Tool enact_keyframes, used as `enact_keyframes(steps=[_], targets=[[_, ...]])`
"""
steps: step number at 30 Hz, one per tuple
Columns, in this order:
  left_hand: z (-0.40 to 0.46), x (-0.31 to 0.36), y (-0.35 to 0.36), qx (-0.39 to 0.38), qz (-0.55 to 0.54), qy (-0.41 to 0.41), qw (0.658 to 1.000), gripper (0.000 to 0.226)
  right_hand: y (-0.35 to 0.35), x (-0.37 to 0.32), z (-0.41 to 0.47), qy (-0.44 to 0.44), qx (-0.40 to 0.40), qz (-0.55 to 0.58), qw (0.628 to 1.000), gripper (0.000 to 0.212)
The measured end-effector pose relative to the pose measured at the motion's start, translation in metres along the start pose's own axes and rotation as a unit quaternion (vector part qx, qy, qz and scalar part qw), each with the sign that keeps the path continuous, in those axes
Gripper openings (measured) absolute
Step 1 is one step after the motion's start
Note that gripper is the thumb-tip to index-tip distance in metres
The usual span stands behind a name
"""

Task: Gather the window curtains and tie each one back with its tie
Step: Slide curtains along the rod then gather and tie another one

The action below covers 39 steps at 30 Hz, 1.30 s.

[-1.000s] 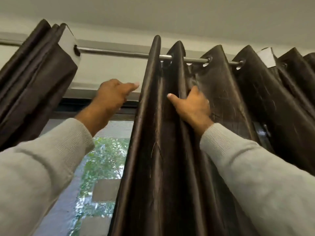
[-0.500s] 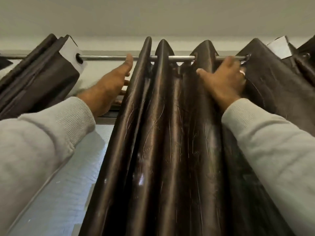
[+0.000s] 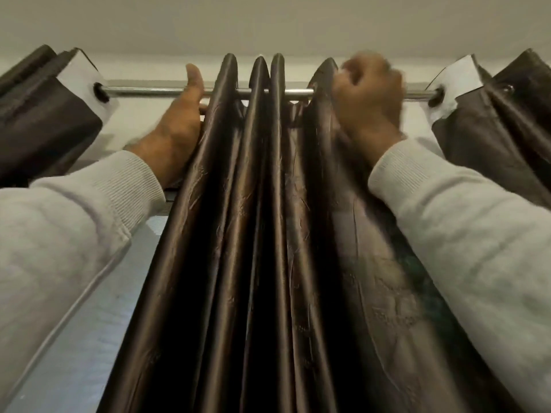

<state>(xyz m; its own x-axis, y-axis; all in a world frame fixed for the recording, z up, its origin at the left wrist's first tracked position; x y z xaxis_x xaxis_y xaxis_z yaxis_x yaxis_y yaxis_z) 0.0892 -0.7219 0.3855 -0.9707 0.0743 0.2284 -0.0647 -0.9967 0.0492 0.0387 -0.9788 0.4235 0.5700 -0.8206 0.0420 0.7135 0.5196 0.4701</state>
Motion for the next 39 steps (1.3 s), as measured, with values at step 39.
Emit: enact_keyframes(steps=[39], targets=[[0.121,-0.025,0.004,0.007,-0.055,0.015,0.998,0.101,0.108,-0.012,0.018,0.202,-0.16,0.396,0.882,0.088]])
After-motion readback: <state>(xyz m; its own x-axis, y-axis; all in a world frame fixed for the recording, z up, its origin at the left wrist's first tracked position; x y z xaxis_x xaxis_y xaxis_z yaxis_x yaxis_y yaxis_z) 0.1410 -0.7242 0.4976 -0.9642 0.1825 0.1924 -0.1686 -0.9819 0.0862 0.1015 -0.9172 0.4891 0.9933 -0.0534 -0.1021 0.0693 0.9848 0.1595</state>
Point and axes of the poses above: each hand's wrist, its own z-axis towards the middle knuckle, its own y-axis out of the palm, x = y × z, the point moved 3 cm from there along z, towards the middle knuckle, and after that the axes turned 2 degrees about -x, right-handed, at the moved point
